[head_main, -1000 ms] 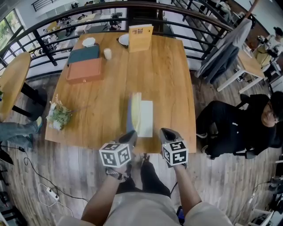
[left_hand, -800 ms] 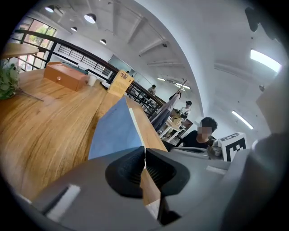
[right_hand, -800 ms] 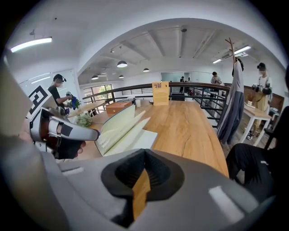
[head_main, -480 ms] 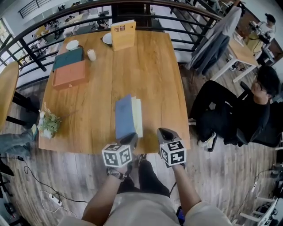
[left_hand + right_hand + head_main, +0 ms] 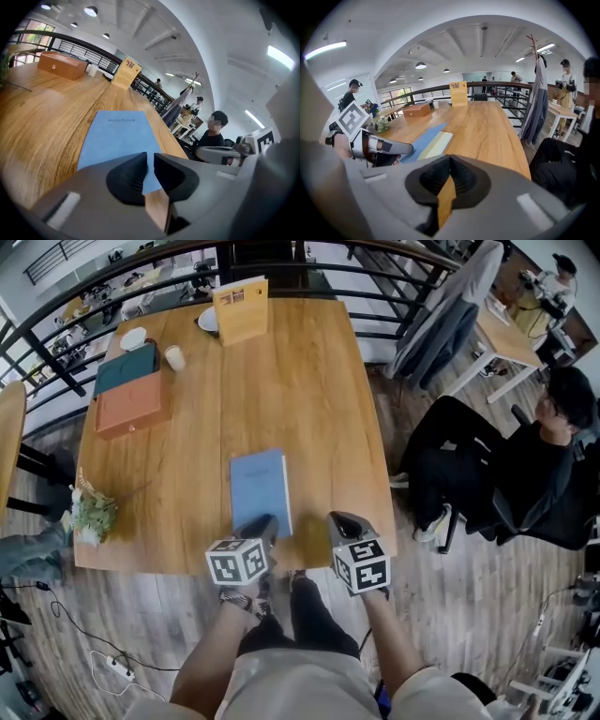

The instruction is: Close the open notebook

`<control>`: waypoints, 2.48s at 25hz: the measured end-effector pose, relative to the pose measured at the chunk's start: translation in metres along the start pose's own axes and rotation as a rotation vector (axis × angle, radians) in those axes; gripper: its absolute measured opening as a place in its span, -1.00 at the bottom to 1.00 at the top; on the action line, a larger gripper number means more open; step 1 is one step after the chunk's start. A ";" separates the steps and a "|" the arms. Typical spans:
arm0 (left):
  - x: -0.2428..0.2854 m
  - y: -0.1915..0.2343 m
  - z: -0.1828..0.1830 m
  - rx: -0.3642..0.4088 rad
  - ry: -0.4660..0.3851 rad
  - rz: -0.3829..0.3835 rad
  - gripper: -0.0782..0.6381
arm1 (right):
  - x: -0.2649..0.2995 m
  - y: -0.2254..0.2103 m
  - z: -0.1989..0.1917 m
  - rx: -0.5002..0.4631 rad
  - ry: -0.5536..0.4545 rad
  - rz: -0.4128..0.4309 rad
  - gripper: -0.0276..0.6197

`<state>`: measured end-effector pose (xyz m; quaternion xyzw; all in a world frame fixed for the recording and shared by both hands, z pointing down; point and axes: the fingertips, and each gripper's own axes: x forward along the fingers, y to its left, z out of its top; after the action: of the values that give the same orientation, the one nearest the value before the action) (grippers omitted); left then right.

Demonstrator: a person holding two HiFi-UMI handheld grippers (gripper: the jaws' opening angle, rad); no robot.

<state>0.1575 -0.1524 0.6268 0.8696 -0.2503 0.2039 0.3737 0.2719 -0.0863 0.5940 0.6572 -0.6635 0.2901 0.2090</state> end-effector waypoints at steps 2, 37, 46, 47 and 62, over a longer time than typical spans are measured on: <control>0.009 0.006 -0.002 0.053 0.029 0.031 -0.70 | 0.002 -0.002 -0.001 0.002 0.005 -0.001 -0.91; 0.027 0.003 -0.028 0.311 0.215 0.053 -0.75 | -0.024 0.025 0.030 -0.039 -0.054 0.029 -0.91; -0.041 -0.013 0.029 0.341 0.003 0.013 -0.76 | -0.055 0.048 0.057 -0.057 -0.136 0.029 -0.91; -0.051 -0.015 0.035 0.362 -0.021 0.015 -0.76 | -0.059 0.051 0.062 -0.058 -0.150 0.031 -0.91; -0.191 -0.055 0.129 0.544 -0.304 0.053 -0.76 | -0.129 0.120 0.148 -0.119 -0.354 0.083 -0.91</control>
<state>0.0600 -0.1628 0.4109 0.9513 -0.2622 0.1410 0.0801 0.1742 -0.0907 0.3858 0.6566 -0.7324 0.1385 0.1154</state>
